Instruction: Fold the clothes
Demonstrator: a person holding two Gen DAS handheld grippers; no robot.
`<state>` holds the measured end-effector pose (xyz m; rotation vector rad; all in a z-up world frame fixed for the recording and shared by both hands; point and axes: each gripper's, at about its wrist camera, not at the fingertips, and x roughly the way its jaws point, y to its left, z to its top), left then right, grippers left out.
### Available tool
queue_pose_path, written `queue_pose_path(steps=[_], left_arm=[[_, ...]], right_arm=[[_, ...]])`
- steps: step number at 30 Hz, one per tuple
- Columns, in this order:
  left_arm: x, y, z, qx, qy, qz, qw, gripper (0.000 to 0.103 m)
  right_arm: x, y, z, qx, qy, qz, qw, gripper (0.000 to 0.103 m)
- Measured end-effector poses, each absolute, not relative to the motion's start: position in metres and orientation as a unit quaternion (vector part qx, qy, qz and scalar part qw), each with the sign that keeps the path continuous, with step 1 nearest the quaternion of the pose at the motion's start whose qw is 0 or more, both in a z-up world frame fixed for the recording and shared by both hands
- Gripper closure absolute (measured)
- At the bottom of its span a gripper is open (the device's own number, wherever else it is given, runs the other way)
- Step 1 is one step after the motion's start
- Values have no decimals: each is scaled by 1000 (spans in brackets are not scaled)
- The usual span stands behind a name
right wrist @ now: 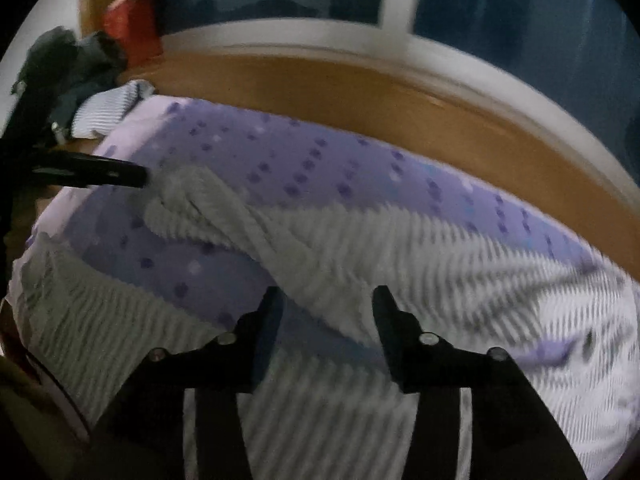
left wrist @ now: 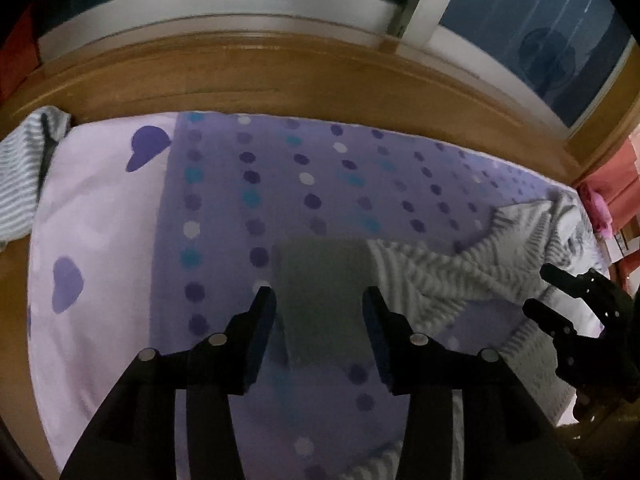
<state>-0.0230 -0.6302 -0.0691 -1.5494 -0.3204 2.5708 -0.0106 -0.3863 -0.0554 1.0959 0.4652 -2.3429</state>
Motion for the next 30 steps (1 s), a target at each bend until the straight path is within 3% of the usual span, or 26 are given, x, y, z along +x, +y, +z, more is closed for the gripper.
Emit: queue_pose_path(steps=[10,14,15,16,19,20,23,30], left_arm=[[-43,-615,-86,-534,-52,842,58,53],[-43,-613,-86,-537,-66,840,53,54],[-43,-612,-86,-537,-69,839,52,61],[-41,-610,-87,-536,-71,839,58,82],[-36,-606,-86,-527,-74,844,67,96],[-35,-606,-86,-522,-79,846,71,96],[-46,-607,-74,-504,-77,858,71,96],[-83,-622,-11,-407,-42,909,82,96]], right_arm=[[-48,-401,-80,438,147,-843,275,55],[-51,-402,-83,442,144,-839,284,55],[-51,-401,-83,442,144,-838,286,55],[-51,-401,-83,442,145,-837,288,56],[-51,-399,-83,443,146,-834,295,73],[-50,-398,-82,443,148,-833,296,83],[-49,-398,-79,435,170,-834,295,93],[-45,-425,-58,348,284,-845,291,95]])
